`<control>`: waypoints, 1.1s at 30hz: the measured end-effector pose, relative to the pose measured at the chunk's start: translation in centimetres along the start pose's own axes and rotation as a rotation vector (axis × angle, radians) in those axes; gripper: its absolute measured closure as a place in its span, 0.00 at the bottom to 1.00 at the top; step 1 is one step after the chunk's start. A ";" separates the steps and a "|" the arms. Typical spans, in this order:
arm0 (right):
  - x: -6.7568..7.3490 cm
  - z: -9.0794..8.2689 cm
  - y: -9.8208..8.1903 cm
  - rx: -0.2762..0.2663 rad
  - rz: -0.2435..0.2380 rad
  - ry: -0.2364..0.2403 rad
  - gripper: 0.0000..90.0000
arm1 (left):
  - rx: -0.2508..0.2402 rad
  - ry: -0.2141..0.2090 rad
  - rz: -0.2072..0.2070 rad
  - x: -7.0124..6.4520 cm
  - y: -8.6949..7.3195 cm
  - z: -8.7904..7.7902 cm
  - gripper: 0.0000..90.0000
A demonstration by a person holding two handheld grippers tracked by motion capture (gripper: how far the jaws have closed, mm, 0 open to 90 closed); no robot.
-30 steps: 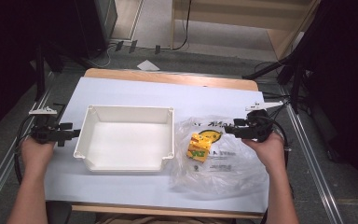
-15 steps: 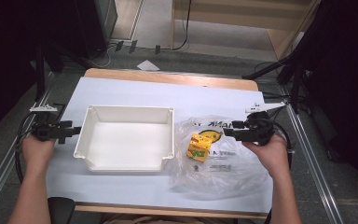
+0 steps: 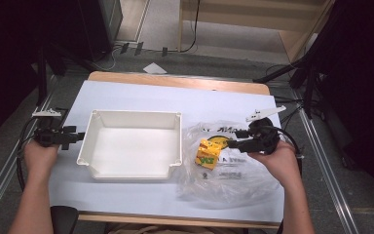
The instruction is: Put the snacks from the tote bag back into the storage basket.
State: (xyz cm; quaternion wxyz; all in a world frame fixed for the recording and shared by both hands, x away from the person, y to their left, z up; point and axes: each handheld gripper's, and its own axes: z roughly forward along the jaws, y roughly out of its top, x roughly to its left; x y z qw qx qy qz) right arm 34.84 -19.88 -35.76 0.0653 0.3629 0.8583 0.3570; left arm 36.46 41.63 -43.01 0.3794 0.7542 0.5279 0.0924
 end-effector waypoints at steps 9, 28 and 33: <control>1.5 0.1 0.8 0.028 -0.044 0.051 0.51 | 0.007 0.002 0.004 -0.1 0.0 -0.1 0.27; 3.3 1.5 1.7 0.140 -0.122 0.060 0.49 | 0.011 0.008 0.017 -0.4 -0.2 -0.1 0.27; 3.6 1.9 1.8 0.165 -0.137 0.061 0.47 | 0.013 0.007 0.018 -0.4 -0.2 -0.2 0.27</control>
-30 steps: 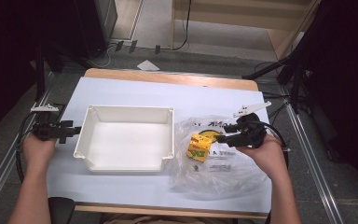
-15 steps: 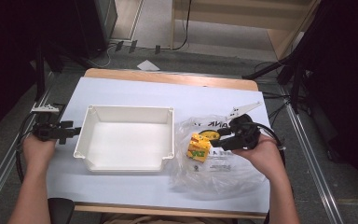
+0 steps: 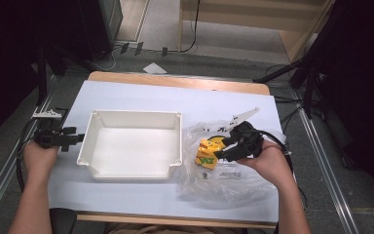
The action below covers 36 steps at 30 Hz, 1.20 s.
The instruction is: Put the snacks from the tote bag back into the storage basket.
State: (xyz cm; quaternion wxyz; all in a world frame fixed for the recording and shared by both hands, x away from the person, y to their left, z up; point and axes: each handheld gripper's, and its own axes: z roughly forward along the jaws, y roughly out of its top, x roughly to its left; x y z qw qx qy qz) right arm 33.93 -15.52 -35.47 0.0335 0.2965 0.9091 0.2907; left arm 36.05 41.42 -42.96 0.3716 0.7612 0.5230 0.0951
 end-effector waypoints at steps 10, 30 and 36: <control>0.5 1.7 0.5 0.038 -0.014 -0.012 0.42 | 0.001 0.000 0.000 0.0 0.0 0.0 0.27; 0.1 5.3 0.5 0.066 -0.041 0.001 0.43 | 0.001 0.000 0.001 0.0 0.0 0.0 0.27; -0.1 6.3 0.4 0.075 -0.044 0.010 0.44 | 0.001 0.000 0.001 0.0 0.0 0.0 0.27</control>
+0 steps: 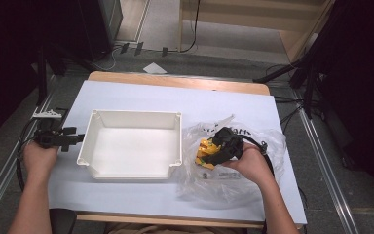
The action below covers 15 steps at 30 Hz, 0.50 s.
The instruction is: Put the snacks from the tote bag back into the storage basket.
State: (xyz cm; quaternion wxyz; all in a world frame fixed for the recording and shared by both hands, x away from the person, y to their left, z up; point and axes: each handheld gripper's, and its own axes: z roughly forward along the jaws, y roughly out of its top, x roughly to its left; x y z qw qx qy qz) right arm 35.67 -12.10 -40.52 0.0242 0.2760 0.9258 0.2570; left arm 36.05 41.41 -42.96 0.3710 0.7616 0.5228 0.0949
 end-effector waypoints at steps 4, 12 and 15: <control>-0.1 0.5 0.0 0.003 -0.011 0.005 0.46 | 0.000 0.001 0.000 0.0 0.0 0.0 0.27; -0.1 1.1 0.0 0.004 -0.014 0.020 0.49 | 0.000 0.000 0.000 0.0 0.0 0.0 0.27; -0.1 1.3 0.0 0.007 -0.013 0.027 0.50 | -0.001 0.000 0.000 0.0 0.0 0.0 0.27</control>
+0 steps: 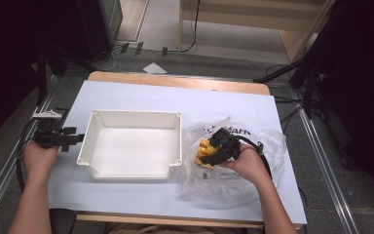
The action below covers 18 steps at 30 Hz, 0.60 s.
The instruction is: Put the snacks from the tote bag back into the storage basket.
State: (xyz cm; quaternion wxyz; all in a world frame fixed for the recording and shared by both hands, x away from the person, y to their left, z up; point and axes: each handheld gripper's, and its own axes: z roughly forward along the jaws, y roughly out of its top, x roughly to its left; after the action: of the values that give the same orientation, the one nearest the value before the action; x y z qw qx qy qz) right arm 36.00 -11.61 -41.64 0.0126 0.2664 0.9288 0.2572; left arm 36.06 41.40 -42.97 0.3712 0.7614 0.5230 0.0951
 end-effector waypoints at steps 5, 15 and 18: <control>-0.1 0.1 -0.1 -0.011 -0.001 0.013 0.50 | 0.000 0.001 0.000 0.0 0.0 0.0 0.27; -0.2 -0.1 0.0 -0.018 -0.032 0.017 0.53 | 0.002 0.001 -0.001 0.0 0.0 0.0 0.27; -0.2 -0.2 0.3 0.004 -0.051 0.011 0.53 | 0.003 0.002 -0.001 0.0 0.0 0.0 0.27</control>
State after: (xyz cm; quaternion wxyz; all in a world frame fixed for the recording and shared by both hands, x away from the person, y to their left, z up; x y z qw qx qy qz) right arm 36.24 -11.57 -41.38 0.0135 0.2410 0.9359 0.2566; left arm 36.07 41.36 -42.99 0.3695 0.7615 0.5239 0.0952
